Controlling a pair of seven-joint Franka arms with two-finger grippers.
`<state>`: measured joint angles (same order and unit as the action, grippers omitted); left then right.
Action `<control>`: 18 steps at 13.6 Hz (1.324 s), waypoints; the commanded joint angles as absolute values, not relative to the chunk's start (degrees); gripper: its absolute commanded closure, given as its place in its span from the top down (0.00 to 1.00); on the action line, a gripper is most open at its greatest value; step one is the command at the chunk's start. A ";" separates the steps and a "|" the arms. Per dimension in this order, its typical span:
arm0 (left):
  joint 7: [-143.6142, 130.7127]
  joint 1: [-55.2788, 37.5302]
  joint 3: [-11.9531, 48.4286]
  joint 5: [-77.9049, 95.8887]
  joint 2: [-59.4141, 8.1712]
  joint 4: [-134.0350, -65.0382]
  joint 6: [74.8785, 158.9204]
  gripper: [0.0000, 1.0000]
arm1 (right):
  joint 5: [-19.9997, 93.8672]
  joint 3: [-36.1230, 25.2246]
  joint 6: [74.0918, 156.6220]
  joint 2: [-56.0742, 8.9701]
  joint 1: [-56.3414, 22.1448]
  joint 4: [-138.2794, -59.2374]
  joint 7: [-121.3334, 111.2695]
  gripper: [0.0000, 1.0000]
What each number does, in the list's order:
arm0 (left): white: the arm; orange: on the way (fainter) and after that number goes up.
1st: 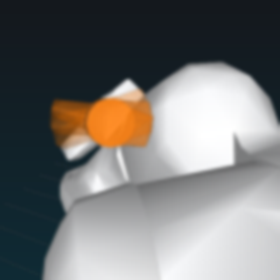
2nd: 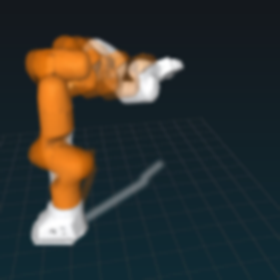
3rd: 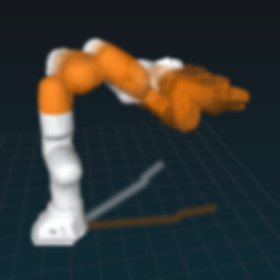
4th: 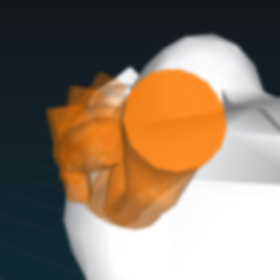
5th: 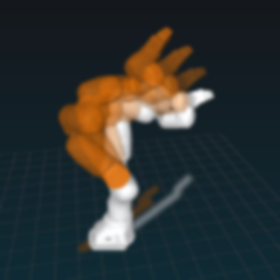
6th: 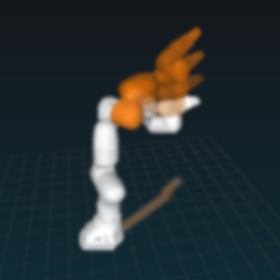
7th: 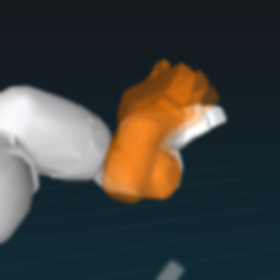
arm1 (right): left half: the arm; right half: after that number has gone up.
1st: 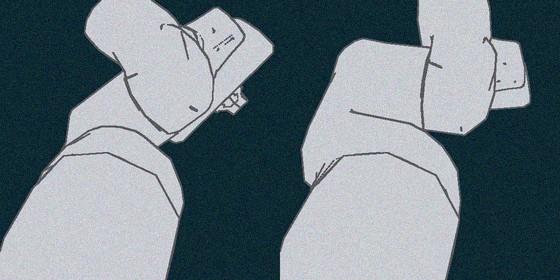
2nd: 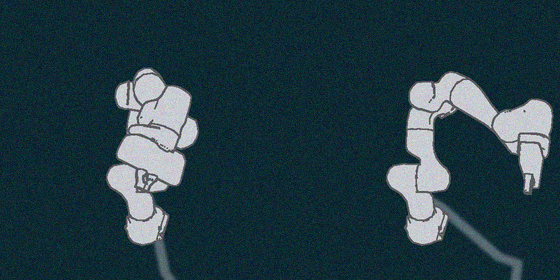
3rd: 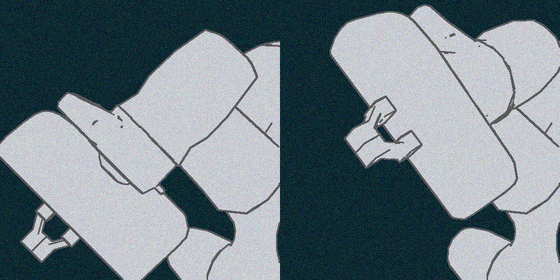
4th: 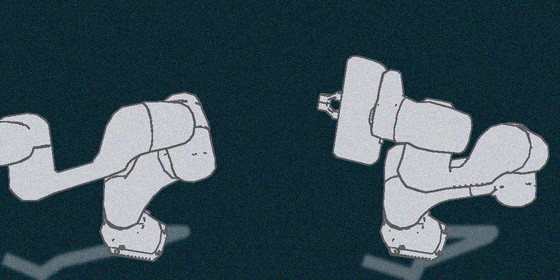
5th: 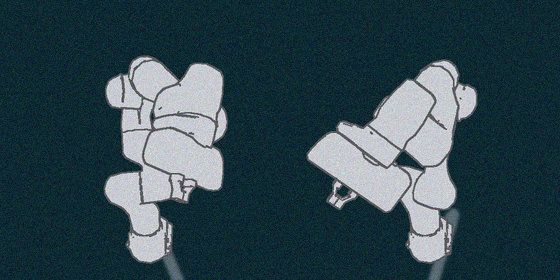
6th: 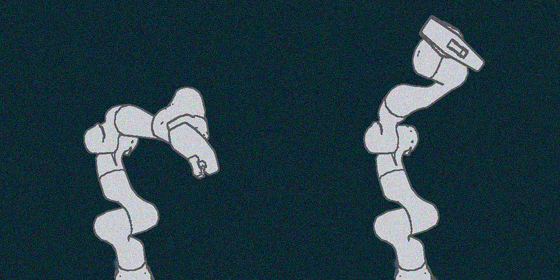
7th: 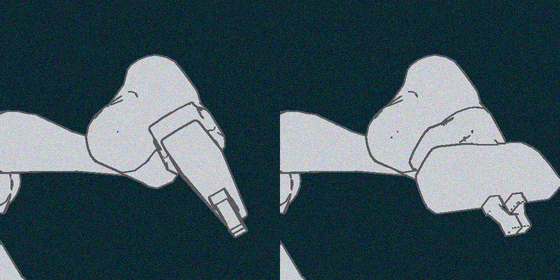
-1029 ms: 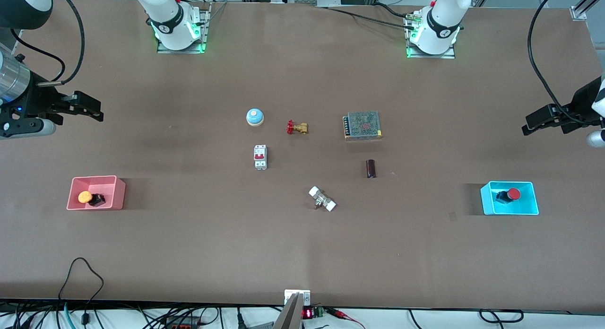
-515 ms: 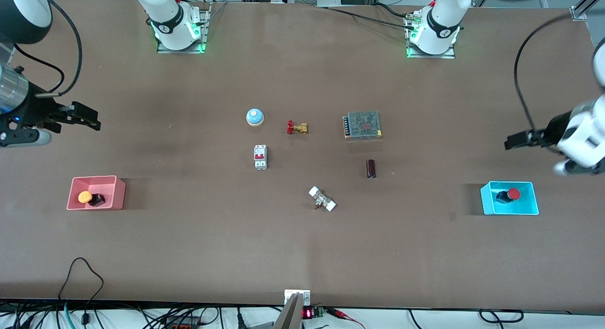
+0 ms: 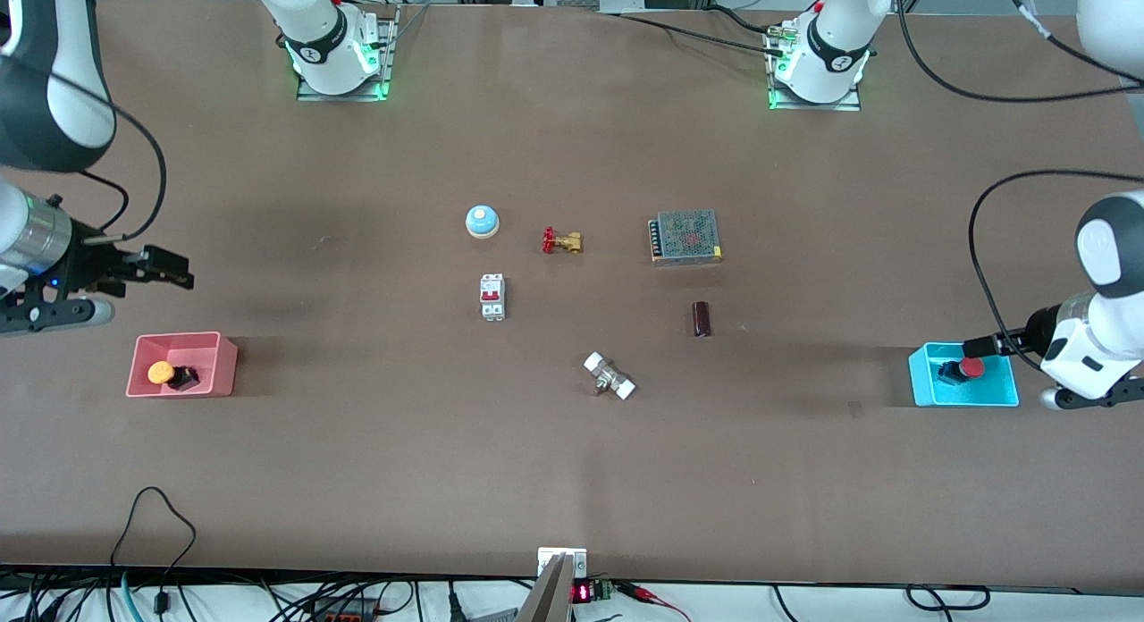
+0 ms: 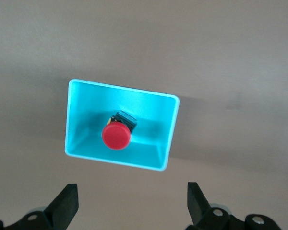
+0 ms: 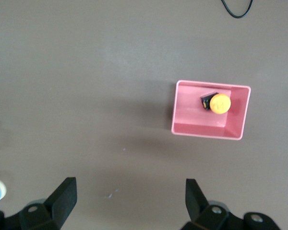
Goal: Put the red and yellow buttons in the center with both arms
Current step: 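Lower the left gripper to the red button while the right gripper reaches the yellow button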
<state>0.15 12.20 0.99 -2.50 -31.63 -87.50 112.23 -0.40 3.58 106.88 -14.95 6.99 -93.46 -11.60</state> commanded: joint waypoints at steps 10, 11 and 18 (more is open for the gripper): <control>10.81 13.97 0.53 -3.25 -40.34 -84.99 120.59 1.00 | -6.86 4.04 127.69 -27.06 13.18 -94.31 -24.87 1.00; 10.90 14.41 0.53 -3.16 -40.95 -84.99 120.67 1.00 | -6.77 4.04 128.66 -27.68 13.62 -94.39 -25.57 1.00; 10.90 14.68 0.61 -2.64 -42.71 -85.52 121.03 1.00 | -6.59 4.04 135.70 -32.07 15.56 -94.13 -31.11 1.00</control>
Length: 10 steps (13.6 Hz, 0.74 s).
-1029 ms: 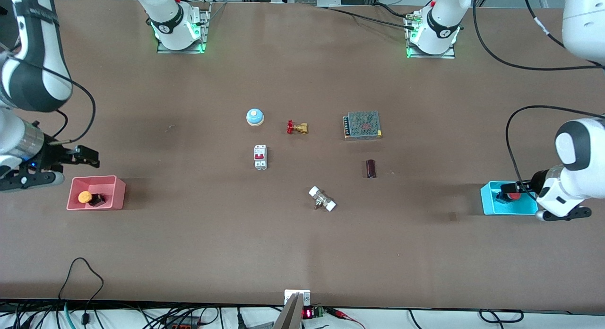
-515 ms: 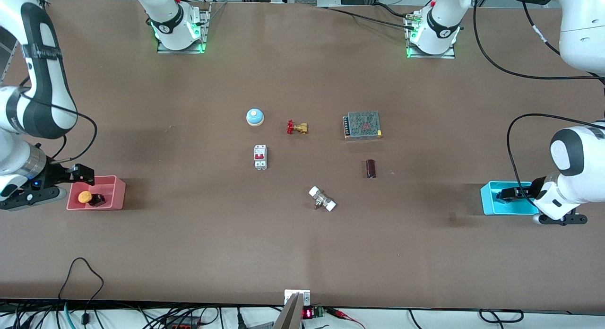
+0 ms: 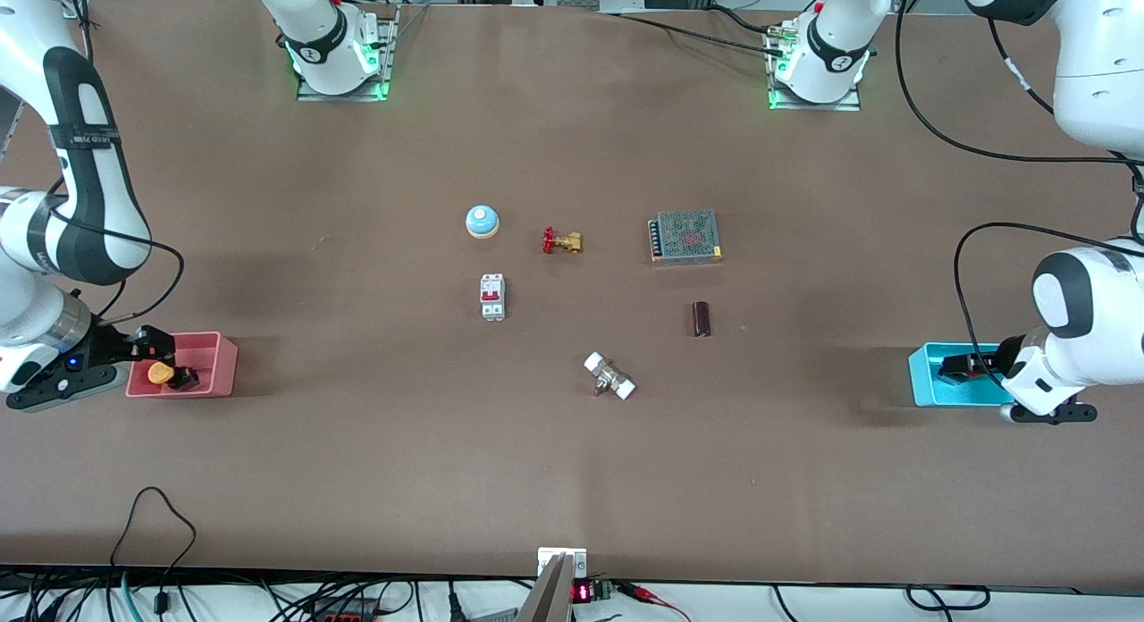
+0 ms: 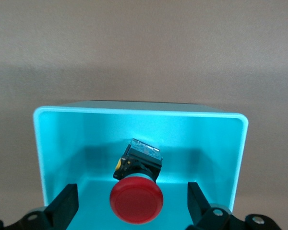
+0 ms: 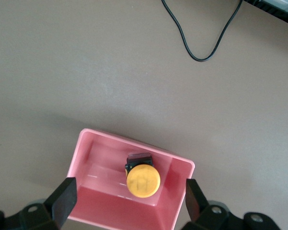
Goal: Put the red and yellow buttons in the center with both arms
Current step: 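Close both grippers on the red and yellow buttons in the trays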
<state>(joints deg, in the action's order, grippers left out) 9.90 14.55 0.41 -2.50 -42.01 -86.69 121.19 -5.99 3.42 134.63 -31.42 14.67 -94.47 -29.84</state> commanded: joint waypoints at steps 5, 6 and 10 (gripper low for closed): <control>11.07 14.41 0.61 -3.43 -43.59 -85.69 121.03 0.92 | -6.42 4.04 138.87 -34.19 15.91 -94.31 -31.29 1.00; 11.16 14.41 0.53 -3.43 -43.59 -85.69 121.03 0.88 | -6.24 4.04 138.87 -34.80 15.91 -94.31 -31.29 1.00; 12.30 14.33 0.61 -3.43 -43.59 -85.78 121.03 0.64 | -6.15 4.04 138.87 -35.77 16.87 -94.31 -32.25 1.00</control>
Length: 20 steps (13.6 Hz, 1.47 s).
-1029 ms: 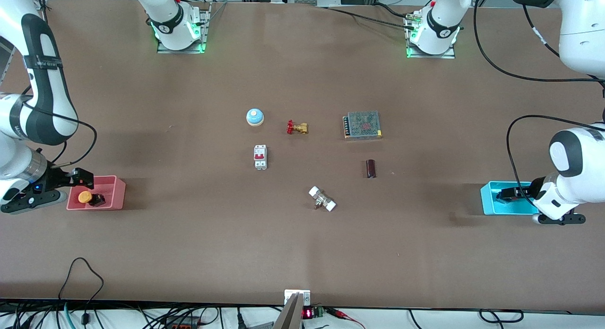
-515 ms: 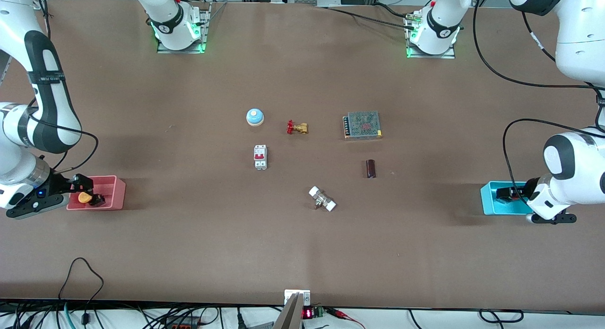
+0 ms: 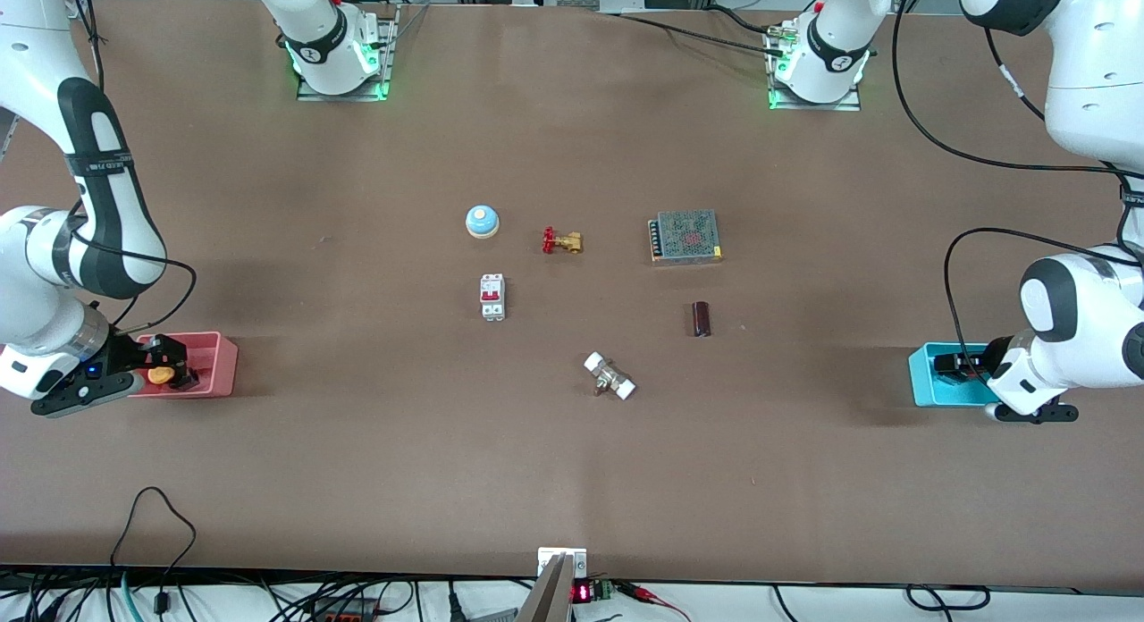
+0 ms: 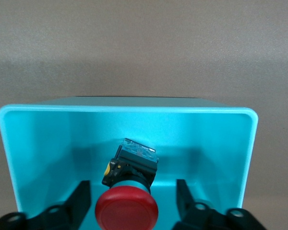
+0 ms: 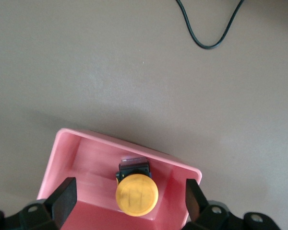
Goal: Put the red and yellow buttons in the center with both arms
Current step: 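Close both grippers on the red and yellow buttons in the trays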
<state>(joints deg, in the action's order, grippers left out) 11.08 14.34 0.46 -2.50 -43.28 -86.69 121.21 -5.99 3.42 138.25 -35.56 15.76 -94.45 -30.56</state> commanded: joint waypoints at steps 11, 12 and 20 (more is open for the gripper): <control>14.24 14.59 0.53 -3.43 -42.54 -87.19 120.15 0.33 | -3.25 4.13 139.22 -37.97 17.31 -94.13 -32.26 1.00; 14.24 14.59 0.53 -3.43 -41.76 -87.62 120.06 0.31 | -3.25 4.13 139.22 -37.97 17.40 -94.13 -32.34 1.00; 13.98 14.24 1.14 -3.34 -29.99 -88.77 114.81 0.31 | -3.51 4.13 139.13 -38.14 17.40 -94.04 -32.43 0.65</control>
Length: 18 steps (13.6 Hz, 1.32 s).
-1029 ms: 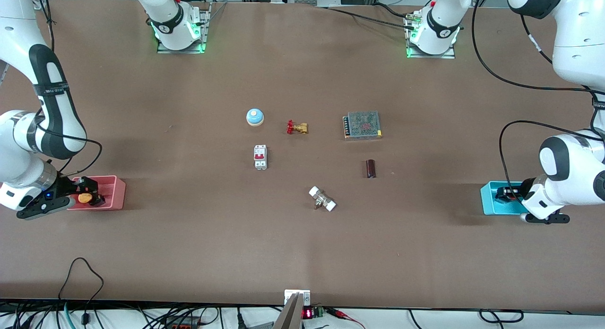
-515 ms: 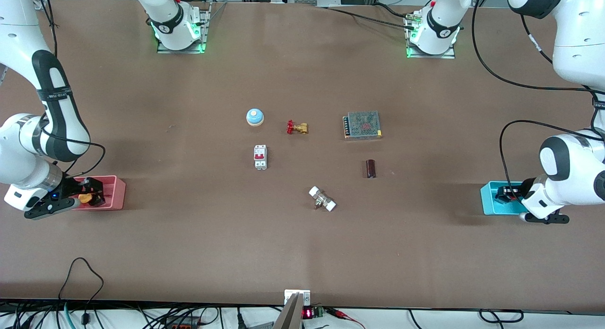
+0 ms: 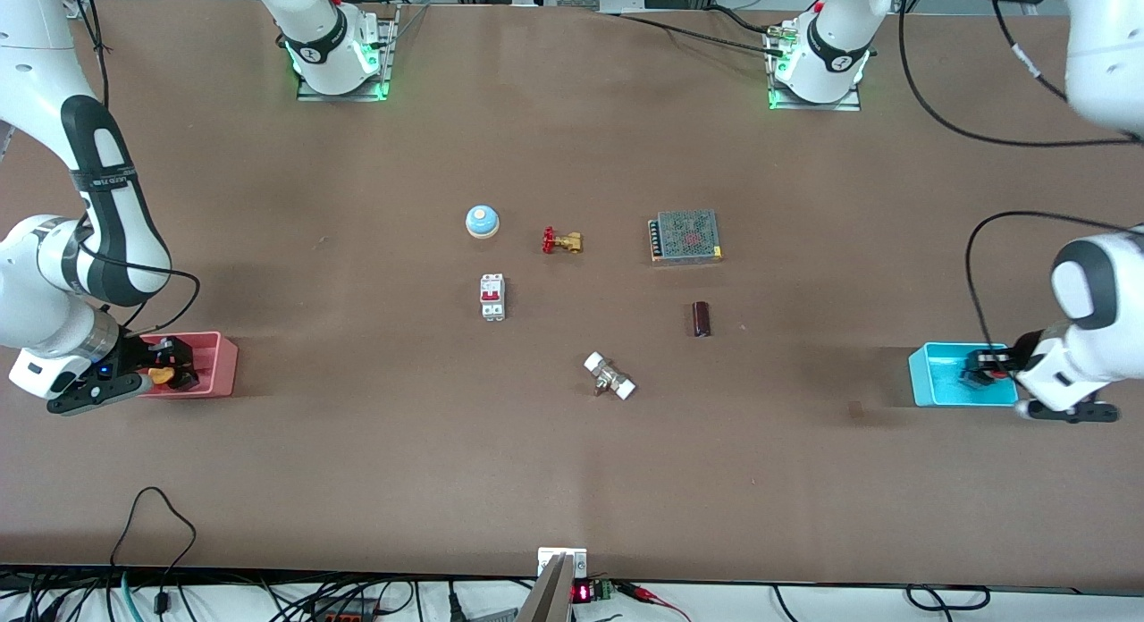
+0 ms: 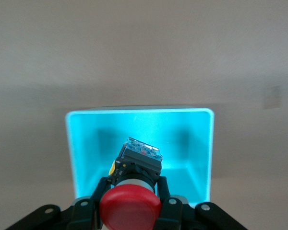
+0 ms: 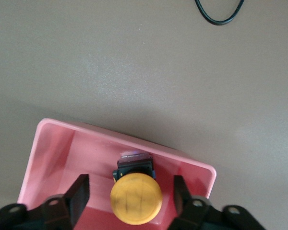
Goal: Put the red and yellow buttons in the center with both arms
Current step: 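Lift the red button with the left gripper while the right gripper lifts yellow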
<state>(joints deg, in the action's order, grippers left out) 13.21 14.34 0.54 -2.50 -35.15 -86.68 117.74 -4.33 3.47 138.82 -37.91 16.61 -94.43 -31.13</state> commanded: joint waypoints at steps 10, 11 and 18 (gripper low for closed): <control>-3.77 4.75 6.24 1.40 -24.07 -103.52 113.09 0.28 | -3.52 4.13 139.04 -38.14 17.31 -93.96 -32.52 0.29; -4.65 4.57 6.15 4.36 -24.52 -105.62 114.94 0.29 | -3.52 4.13 139.04 -38.14 17.31 -93.87 -32.52 0.28; -14.59 1.23 6.15 9.58 -24.79 -112.32 122.96 0.29 | -2.82 5.97 118.88 -25.69 17.31 -92.99 -31.73 0.26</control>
